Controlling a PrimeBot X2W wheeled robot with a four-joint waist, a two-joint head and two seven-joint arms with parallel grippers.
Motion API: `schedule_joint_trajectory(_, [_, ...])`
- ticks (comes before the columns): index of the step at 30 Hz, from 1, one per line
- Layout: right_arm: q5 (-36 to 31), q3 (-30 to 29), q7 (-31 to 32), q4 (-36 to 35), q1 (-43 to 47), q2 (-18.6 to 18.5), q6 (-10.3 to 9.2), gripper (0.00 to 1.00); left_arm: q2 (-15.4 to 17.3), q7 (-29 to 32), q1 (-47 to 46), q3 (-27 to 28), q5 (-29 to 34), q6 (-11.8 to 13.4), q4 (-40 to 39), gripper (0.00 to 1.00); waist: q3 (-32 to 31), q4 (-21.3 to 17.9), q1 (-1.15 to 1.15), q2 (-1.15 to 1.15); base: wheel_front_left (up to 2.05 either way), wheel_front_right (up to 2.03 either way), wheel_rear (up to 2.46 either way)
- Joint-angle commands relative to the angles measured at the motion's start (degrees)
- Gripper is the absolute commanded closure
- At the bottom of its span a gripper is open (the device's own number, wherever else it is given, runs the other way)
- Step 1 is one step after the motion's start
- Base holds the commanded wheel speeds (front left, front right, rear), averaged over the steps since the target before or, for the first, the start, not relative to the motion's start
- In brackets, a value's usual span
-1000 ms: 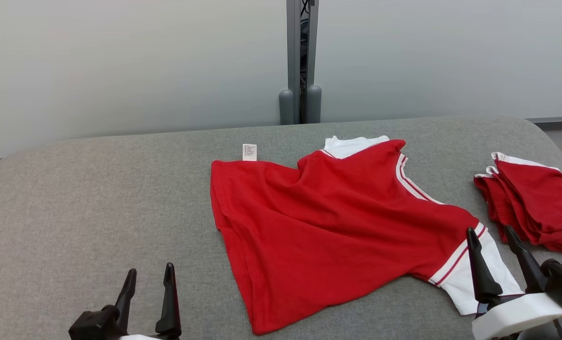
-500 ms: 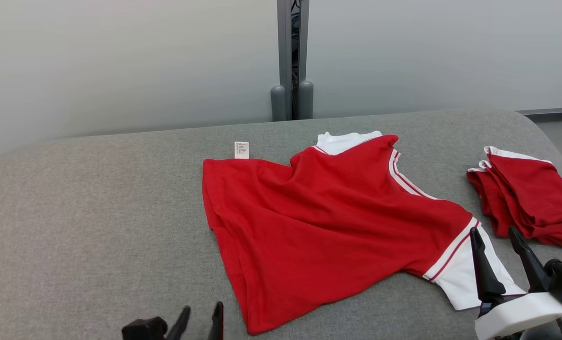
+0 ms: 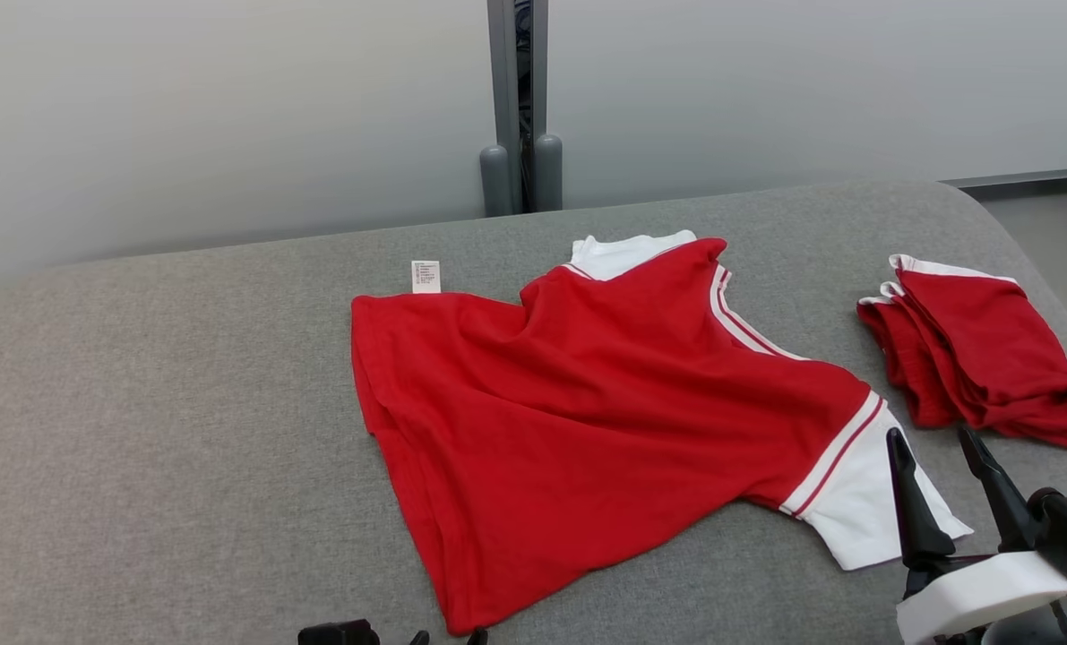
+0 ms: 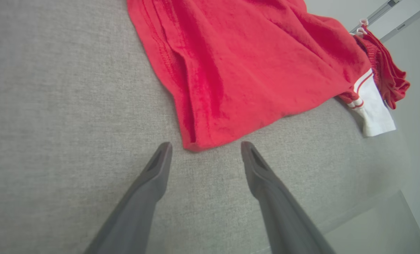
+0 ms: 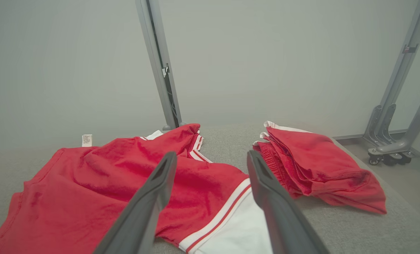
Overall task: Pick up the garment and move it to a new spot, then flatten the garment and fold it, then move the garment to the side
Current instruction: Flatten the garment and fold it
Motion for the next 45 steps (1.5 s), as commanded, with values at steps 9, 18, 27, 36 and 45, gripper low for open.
schedule_joint_trajectory(9, [-0.6, 0.3, 0.2, 0.3, -0.9, -0.2, -0.01, 0.00, -1.6, -2.1, -3.8, 0.5, -2.8, -1.6, 7.4, 0.00, 0.4, -3.4, 0.00, 0.00, 0.00, 0.00, 0.00])
schedule_joint_trajectory(18, [-1.0, 0.2, 0.4, -0.1, -0.7, -0.2, -0.01, 0.00, -2.6, -4.6, -6.5, 0.3, -5.8, -3.0, 13.3, 0.06, 0.4, -5.0, 0.00, 0.00, 0.00, 0.00, 0.00])
schedule_joint_trajectory(27, [-0.9, -0.6, 0.3, -0.5, -0.5, -0.2, -0.01, 0.00, -3.0, -7.8, -9.7, -0.4, -9.4, -4.1, 17.5, 0.87, 1.0, -4.6, 0.00, 0.00, 0.00, 0.00, 0.00])
schedule_joint_trajectory(36, [0.4, -3.3, 1.2, 2.4, 0.5, -0.2, -0.01, 0.00, -1.7, -13.8, -11.4, 2.1, -9.4, -2.9, 14.6, 1.00, 2.2, -1.7, 0.00, 0.00, 0.00, 0.00, 0.00])
schedule_joint_trajectory(45, [3.4, -4.6, 2.4, 9.0, 1.2, -0.2, -0.01, 0.00, 1.8, -15.0, -10.1, 5.0, -8.8, -0.4, 7.4, 1.00, 3.2, -0.3, 0.00, 0.00, 0.00, 0.00, 0.00])
